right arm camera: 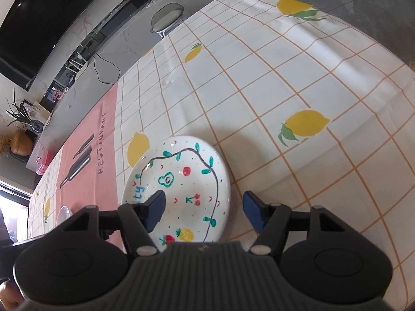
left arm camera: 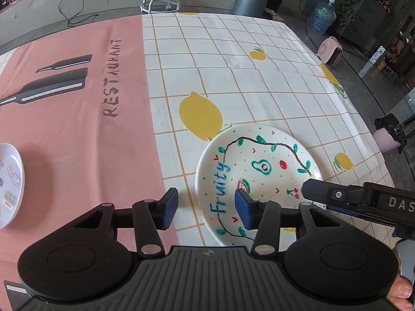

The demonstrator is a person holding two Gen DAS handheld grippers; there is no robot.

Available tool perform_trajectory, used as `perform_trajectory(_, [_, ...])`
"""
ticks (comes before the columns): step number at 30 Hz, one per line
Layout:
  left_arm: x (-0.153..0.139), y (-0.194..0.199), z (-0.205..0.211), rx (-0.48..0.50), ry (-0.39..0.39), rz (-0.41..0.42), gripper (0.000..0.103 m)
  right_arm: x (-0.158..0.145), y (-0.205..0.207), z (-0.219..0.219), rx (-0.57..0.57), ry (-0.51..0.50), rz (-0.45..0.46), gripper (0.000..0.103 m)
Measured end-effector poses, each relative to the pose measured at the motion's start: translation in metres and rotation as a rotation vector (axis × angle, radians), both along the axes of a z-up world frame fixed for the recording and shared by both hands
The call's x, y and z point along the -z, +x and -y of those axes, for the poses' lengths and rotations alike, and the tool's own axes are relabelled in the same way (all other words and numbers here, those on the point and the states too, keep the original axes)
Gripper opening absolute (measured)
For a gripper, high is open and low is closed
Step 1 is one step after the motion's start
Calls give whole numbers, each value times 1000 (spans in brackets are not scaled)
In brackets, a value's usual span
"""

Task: Organize plates and bowls
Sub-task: 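Close the right tool on the Fruity plate's rim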

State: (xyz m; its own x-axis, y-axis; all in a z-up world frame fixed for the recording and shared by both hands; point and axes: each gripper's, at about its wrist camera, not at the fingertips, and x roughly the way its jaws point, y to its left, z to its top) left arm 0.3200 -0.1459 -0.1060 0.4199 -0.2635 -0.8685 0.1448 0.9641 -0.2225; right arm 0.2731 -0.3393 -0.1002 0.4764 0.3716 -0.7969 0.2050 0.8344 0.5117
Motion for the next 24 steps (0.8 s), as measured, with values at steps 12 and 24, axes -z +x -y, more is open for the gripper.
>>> perform_trajectory(12, [-12, -12, 3, 13, -4, 27, 43, -5, -6, -2, -20, -34, 45, 46])
perform_trajectory(24, [-40, -36, -16, 33, -17, 114, 43, -13, -22, -4, -39, 22, 79, 24])
